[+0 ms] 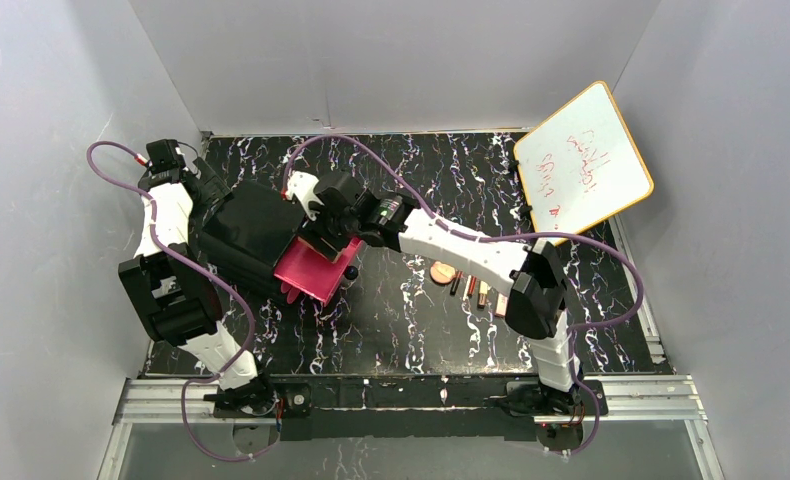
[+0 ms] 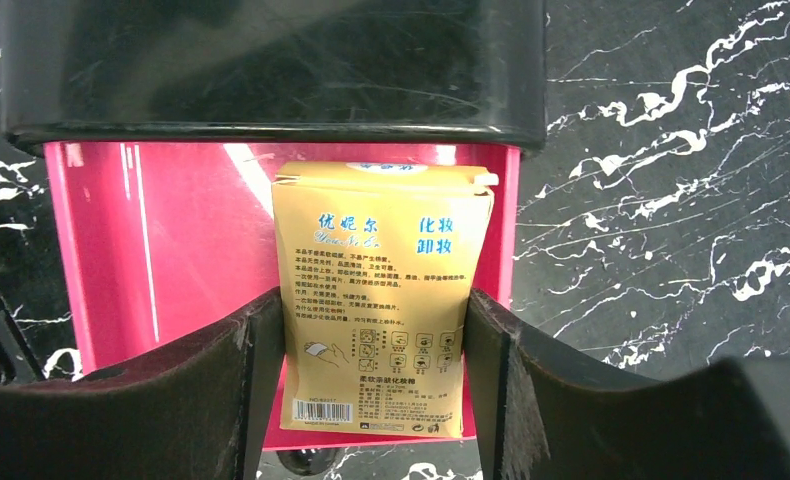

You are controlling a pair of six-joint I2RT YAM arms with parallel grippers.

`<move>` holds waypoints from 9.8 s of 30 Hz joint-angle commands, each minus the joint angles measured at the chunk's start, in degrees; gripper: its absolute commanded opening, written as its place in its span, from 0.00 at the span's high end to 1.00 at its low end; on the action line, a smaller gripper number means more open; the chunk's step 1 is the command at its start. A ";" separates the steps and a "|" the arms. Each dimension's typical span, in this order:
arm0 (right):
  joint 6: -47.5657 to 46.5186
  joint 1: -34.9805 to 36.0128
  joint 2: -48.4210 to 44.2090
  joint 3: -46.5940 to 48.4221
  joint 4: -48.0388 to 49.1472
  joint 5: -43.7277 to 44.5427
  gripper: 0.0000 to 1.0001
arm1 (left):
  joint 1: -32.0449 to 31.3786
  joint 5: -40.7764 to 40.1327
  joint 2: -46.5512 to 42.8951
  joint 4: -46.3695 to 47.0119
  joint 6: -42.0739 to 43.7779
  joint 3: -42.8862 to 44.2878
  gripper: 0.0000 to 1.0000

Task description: Organize the makeup

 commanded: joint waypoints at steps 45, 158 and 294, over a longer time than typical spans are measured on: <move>39.10 -17.84 -35.39 -29.68 -16.18 31.96 0.04 | -0.53 2.98 -0.55 -2.98 1.55 0.51 0.02; 50.72 -40.60 -42.87 -65.32 1.04 14.36 0.51 | -2.25 2.94 -1.14 -4.12 2.51 1.39 0.02; 17.93 5.59 0.23 2.58 -9.43 -4.74 0.72 | -2.80 3.55 -3.28 -2.98 3.30 -1.26 0.02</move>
